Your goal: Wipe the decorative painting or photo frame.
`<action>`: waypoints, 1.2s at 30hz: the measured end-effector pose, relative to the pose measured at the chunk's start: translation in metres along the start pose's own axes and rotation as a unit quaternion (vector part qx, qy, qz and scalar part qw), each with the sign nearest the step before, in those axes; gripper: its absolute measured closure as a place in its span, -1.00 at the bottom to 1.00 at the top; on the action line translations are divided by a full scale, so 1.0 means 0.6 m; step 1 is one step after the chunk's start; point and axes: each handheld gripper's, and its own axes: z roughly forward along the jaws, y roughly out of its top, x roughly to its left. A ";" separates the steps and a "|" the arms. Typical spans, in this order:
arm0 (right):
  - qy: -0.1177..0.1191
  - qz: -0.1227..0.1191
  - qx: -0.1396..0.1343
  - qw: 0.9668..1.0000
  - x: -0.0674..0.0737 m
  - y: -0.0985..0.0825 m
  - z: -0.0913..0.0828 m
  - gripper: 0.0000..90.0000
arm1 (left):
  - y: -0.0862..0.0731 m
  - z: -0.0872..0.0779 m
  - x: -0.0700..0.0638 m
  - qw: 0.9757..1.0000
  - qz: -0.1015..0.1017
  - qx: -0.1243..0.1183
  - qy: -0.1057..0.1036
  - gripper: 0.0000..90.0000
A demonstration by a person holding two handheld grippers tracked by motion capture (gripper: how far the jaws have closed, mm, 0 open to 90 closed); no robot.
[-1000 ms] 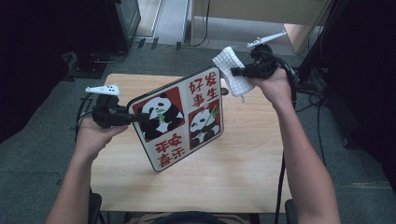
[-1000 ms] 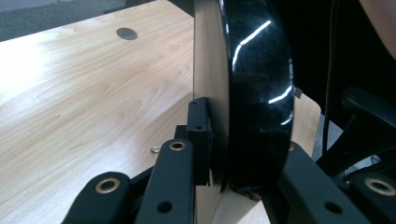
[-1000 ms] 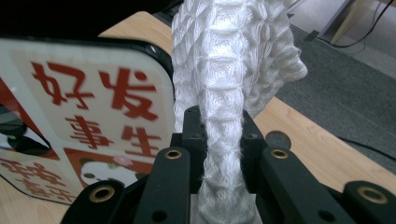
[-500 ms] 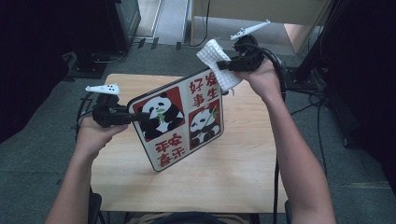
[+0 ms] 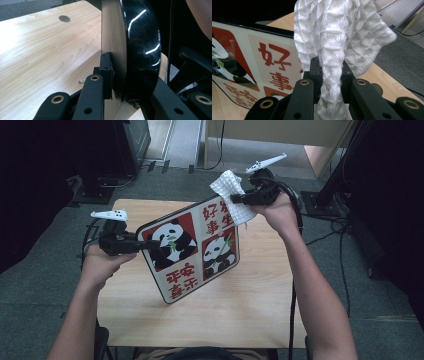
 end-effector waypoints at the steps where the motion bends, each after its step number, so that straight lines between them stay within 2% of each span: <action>1: 0.001 0.000 0.000 1.000 0.000 -0.002 0.001 0.76 | 0.000 0.000 0.000 1.000 0.000 0.000 -0.001 0.75; 15: 0.011 -0.002 0.009 1.000 0.006 -0.032 0.020 0.76 | -0.001 0.000 0.003 1.000 -0.005 0.000 -0.006 0.74; 26: 0.019 0.001 0.008 1.000 0.007 -0.060 0.032 0.76 | -0.001 0.000 0.002 1.000 0.002 0.000 -0.006 0.75; 32: 0.016 -0.007 0.001 1.000 0.004 -0.078 0.037 0.76 | -0.001 -0.001 0.003 1.000 0.004 0.001 -0.005 0.75; 36: 0.017 -0.003 0.006 1.000 0.003 -0.086 0.041 0.76 | -0.001 -0.001 0.002 1.000 0.003 0.000 -0.005 0.75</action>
